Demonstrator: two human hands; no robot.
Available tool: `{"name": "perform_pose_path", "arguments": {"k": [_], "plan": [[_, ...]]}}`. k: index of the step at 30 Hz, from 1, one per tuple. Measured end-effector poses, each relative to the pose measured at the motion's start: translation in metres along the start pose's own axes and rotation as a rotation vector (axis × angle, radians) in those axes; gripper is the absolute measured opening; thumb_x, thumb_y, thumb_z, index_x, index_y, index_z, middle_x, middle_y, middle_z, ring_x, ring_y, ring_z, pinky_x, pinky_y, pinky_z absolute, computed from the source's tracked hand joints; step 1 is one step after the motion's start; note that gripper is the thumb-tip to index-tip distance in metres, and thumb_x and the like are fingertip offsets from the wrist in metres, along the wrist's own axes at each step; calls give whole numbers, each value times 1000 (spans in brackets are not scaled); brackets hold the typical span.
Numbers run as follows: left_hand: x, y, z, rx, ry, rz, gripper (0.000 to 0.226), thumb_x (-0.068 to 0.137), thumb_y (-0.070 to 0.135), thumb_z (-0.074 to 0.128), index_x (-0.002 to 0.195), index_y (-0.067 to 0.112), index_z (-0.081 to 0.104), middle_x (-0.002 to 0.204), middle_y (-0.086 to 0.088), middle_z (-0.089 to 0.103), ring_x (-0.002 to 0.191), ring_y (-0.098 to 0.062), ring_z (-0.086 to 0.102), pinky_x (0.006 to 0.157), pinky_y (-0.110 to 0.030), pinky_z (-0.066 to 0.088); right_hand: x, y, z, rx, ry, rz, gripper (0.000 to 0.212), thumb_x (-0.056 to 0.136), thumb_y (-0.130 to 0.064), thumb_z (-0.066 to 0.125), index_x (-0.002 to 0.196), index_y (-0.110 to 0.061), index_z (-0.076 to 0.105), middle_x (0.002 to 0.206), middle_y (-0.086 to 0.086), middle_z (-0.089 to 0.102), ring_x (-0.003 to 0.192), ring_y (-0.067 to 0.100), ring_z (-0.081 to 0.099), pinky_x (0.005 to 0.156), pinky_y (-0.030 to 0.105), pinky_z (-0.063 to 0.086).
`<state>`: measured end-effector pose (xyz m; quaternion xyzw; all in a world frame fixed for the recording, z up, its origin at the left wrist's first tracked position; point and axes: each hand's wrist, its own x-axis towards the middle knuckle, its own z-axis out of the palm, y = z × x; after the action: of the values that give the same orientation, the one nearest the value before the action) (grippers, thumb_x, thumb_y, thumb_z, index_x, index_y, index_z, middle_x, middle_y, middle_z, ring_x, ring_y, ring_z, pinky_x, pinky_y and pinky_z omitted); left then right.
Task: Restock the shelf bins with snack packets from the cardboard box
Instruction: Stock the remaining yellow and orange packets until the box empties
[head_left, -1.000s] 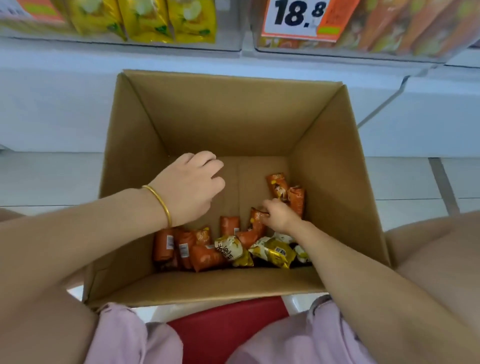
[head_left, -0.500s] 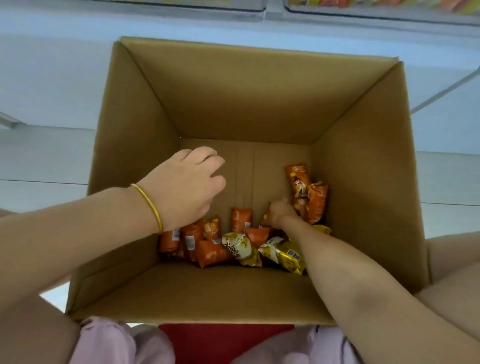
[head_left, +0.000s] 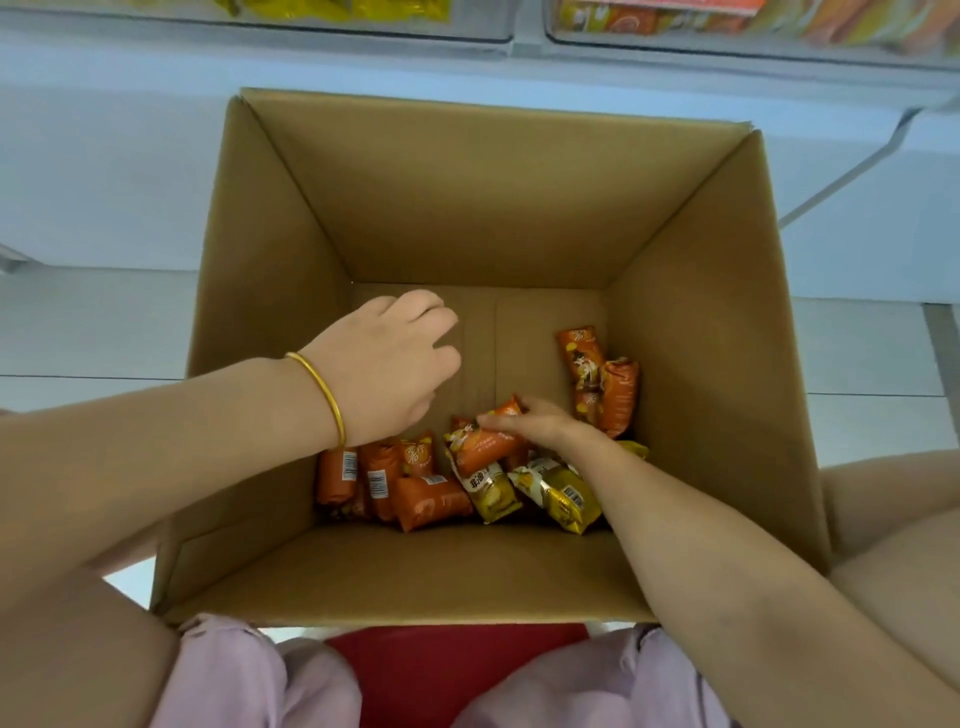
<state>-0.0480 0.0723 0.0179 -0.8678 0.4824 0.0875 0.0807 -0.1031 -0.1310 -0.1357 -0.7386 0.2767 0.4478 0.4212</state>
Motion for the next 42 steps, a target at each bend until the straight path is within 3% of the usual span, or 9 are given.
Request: {"name": "perform_pose_path", "arguments": {"k": [4,9,12,18,25,31,35,39,42], "plan": [[-3,0,-2,10,-16,-24,29,82,29,64,107,16,68,132,-15,54,128,-33,44,92,-44,47,9,5,9,-59,-146,4,97,78,-59,67,152,-18,20,153,8,32,138,28,35,110,40,31],[-2,0,-4,8,-143,-89,39,96,33,41,131,20,51,151,-9,29,142,-26,18,110,-39,29,17,-3,22,-310,-106,-64,98,72,-66,67,150,-21,29,155,8,29,142,31,23,116,46,24],[-5,-2,-5,-9,-139,-101,39,96,33,42,130,19,53,150,-10,31,142,-27,19,110,-39,30,18,2,18,-142,-187,25,93,78,-63,64,150,-19,25,151,8,35,136,29,37,108,39,31],[-4,-3,-3,-9,-150,-99,40,97,34,40,133,21,49,151,-10,29,143,-26,17,111,-38,29,18,8,14,-146,-227,64,92,76,-61,67,148,-17,31,146,8,43,131,27,43,107,37,35],[-5,-8,-3,12,-6,-42,28,81,28,65,105,13,69,128,-16,56,126,-33,46,91,-44,48,15,8,14,-192,-238,48,89,76,-64,65,145,-17,34,144,7,44,130,27,45,106,38,37],[-3,-6,-1,16,-13,-74,33,89,30,55,118,15,63,140,-15,46,135,-31,34,100,-41,41,10,8,10,-274,-343,169,95,73,-72,60,147,-22,30,150,7,38,136,30,36,111,44,28],[-3,-7,-7,20,-11,-49,26,71,25,75,93,11,72,116,-19,63,115,-36,55,79,-44,53,2,5,12,-295,-329,100,86,79,-65,61,144,-17,35,146,6,43,134,28,40,109,41,31],[2,-1,-11,17,-1,-49,35,92,31,52,122,15,60,143,-14,42,137,-30,31,102,-41,39,-14,0,8,-297,-293,-24,64,79,-53,70,127,-16,52,126,4,58,123,24,52,96,30,41],[4,-2,-20,3,-31,-63,39,96,33,44,131,18,52,149,-10,32,141,-27,21,108,-38,32,-38,-18,-3,-258,-202,-194,53,81,-46,71,119,-12,57,118,1,54,112,16,52,89,25,38]]}}
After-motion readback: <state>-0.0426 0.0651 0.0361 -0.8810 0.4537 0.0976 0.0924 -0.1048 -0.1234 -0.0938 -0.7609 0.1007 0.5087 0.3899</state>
